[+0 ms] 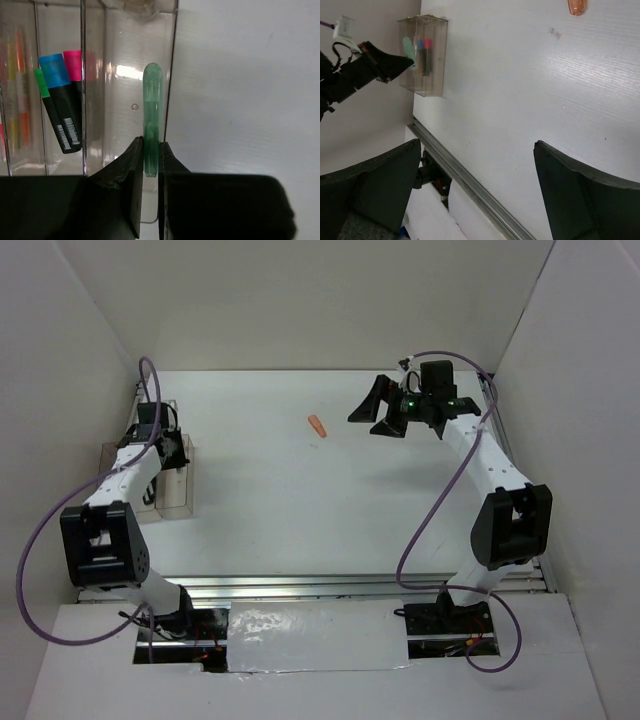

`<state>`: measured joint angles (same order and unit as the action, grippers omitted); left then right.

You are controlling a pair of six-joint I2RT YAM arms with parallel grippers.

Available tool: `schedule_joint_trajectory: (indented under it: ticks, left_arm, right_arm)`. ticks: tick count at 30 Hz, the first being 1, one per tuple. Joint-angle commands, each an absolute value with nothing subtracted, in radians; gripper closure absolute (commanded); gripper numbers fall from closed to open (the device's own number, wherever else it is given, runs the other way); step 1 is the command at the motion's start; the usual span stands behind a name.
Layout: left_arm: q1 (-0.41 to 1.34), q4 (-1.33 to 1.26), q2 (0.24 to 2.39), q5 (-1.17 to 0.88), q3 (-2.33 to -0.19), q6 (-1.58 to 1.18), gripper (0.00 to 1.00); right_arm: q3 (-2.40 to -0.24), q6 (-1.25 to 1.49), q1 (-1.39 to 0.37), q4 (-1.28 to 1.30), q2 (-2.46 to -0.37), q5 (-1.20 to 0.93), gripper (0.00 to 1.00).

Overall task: Sort the stationery into containers
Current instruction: Place the stationery in the storage box, then pick up the stationery from the center of the board.

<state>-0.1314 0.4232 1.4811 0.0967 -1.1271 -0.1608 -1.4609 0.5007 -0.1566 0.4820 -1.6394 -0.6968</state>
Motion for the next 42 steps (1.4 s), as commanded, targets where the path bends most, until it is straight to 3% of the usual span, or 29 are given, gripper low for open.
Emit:
schedule_joint_trajectory:
  ticks: [1, 6, 9, 15, 21, 25, 27, 29, 37, 42]
  left_arm:
    - [-0.152, 0.44, 1.558, 0.189, -1.19, -0.163, 1.0]
    - [-0.189, 0.446, 1.634, 0.196, -1.212, -0.172, 0.84]
    - [-0.186, 0.445, 1.64, 0.158, -1.218, -0.158, 0.59]
    - [-0.098, 0.41, 1.568, 0.046, -1.235, -0.114, 0.28]
    - [0.112, 0.319, 1.523, 0.008, -1.293, -0.087, 0.27]
    - [0.259, 0.298, 1.667, 0.008, -1.432, -0.135, 0.21]
    - [0.285, 0.263, 1.716, -0.012, -1.457, -0.178, 0.16]
    - [0.317, 0.198, 1.776, -0.011, -1.473, -0.242, 0.01]
    - [0.494, 0.259, 2.074, 0.303, -1.77, -0.4, 0.01]
    - [0.537, 0.209, 2.19, 0.35, -1.871, -0.445, 0.01]
  right_arm:
    - [-1.463, 0.471, -0.14, 0.505, -1.591, -0.695, 0.0]
    - [-1.448, 0.453, -0.135, 0.512, -1.589, -0.701, 0.0]
    - [-1.442, 0.439, -0.135, 0.517, -1.598, -0.704, 0.0]
    - [-1.445, 0.422, -0.137, 0.523, -1.617, -0.701, 0.0]
    - [-1.46, 0.397, -0.127, 0.54, -1.621, -0.683, 0.01]
    - [-1.454, 0.38, -0.101, 0.549, -1.609, -0.664, 0.01]
    - [-1.433, 0.371, -0.083, 0.551, -1.591, -0.669, 0.01]
    - [-1.419, 0.362, -0.072, 0.567, -1.582, -0.663, 0.0]
    - [-1.394, 0.348, -0.031, 0.568, -1.554, -0.646, 0.01]
    - [-1.381, 0.353, -0.008, 0.557, -1.555, -0.653, 0.0]
